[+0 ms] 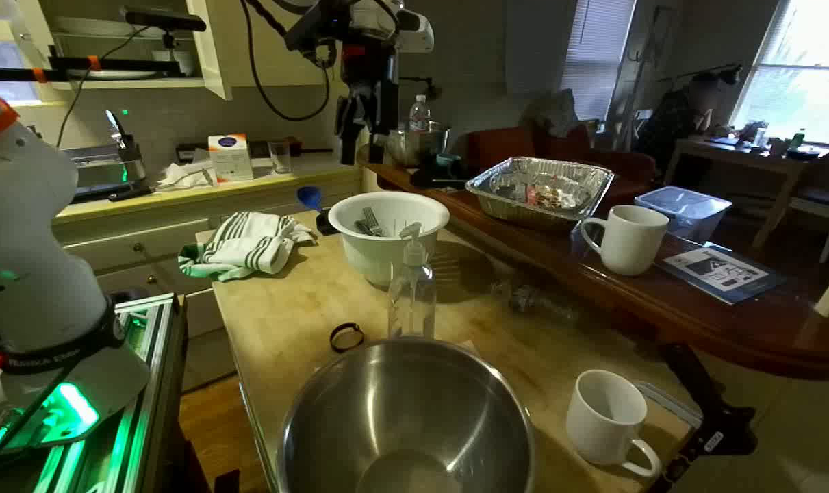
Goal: Put the silver bowl on the tabletop.
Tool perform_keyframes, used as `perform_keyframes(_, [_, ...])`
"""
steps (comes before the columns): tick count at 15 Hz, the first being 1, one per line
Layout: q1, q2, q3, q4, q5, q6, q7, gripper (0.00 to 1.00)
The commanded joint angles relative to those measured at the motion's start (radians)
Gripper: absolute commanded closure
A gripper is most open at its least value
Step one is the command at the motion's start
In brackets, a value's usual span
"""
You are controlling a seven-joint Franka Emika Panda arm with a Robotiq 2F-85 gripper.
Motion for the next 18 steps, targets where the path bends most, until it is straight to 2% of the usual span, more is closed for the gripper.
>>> perform_keyframes(1, [0.015,0.001,-0.013,0.002,-0.002,-0.003,0.003,0.00])
perform_keyframes(12, [0.015,0.001,-0.013,0.002,-0.002,-0.003,0.003,0.00])
perform_keyframes(14, [0.041,0.009,0.015,0.031,-0.032,0.119,0.031,0.00])
perform_keyframes(18, [0.103,0.119,0.091,0.194,-0.040,0.278,0.072,0.00])
